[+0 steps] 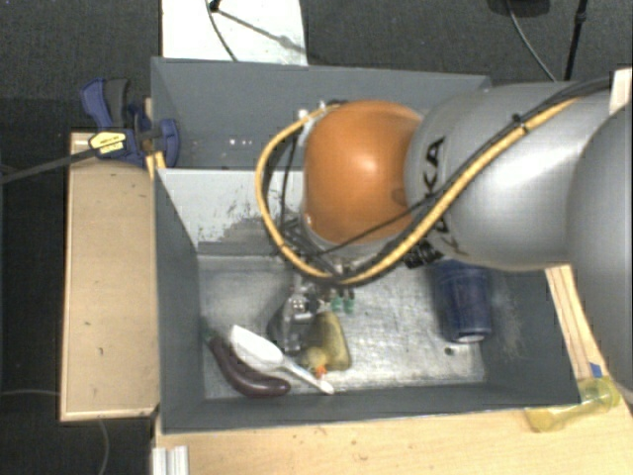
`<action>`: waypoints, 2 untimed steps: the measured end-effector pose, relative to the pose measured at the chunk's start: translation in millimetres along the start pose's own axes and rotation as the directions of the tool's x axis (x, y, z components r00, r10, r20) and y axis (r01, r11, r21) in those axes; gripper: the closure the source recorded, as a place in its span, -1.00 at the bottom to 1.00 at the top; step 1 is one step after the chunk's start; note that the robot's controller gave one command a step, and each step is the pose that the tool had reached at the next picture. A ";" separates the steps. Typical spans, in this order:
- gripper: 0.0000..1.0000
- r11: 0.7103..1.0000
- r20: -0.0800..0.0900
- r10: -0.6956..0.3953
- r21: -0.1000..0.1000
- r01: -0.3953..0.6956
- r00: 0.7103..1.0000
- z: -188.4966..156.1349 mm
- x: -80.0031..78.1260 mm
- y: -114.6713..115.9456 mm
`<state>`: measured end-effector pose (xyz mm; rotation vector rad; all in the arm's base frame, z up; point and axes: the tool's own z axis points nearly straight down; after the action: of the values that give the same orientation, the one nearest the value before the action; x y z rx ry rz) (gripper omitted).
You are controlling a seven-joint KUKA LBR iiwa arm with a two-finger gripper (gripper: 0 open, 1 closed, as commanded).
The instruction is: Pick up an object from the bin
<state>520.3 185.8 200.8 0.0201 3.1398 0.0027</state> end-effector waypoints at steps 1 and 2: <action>-1.00 1.000 0.000 0.001 0.000 -0.001 1.000 0.0 0.0 0.0; -1.00 0.998 0.008 -0.062 -0.001 0.062 0.998 45.1 8.3 -5.7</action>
Offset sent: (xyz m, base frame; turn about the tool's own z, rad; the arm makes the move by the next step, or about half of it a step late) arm -0.0260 -0.0166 -0.1236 -0.1411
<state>512.1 180.2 155.7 -0.0775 3.1313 0.0047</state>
